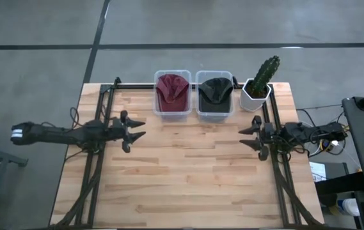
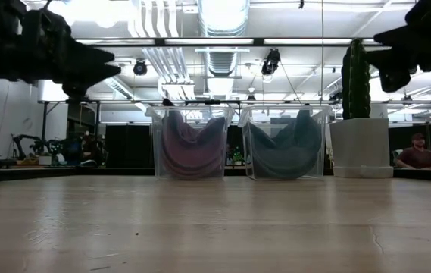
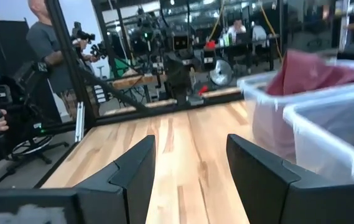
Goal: Pick & Place hat
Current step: Return to Home Position
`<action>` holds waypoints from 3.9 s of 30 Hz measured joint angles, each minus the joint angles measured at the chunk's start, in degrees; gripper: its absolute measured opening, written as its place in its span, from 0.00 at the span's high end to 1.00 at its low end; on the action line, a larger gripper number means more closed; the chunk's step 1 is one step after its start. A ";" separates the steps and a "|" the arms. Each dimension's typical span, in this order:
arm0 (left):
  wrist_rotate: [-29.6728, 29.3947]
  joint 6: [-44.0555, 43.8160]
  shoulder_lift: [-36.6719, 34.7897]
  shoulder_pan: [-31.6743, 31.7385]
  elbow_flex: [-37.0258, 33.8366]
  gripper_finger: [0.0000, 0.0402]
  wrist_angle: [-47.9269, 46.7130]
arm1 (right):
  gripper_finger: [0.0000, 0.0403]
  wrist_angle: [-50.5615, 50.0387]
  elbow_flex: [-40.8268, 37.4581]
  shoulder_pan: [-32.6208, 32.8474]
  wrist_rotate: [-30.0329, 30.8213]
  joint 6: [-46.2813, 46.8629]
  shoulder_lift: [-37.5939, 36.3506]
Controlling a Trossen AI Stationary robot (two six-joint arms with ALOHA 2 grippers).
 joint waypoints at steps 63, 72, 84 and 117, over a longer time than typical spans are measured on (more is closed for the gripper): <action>-0.03 0.64 -19.84 0.56 -1.16 0.49 -27.89 | 0.52 5.14 -4.42 -0.01 -3.54 -6.07 0.17; -0.03 0.56 -19.84 0.56 -1.18 0.49 -27.91 | 0.52 5.12 -4.42 -0.01 -3.54 -6.00 0.17; -0.03 0.58 -19.84 0.56 -1.20 0.49 -27.91 | 0.52 5.12 -4.42 -0.01 -3.54 -6.00 0.20; -0.01 0.58 -19.84 0.55 -1.22 0.49 -27.96 | 0.52 5.12 -4.42 -0.01 -3.52 -6.02 0.20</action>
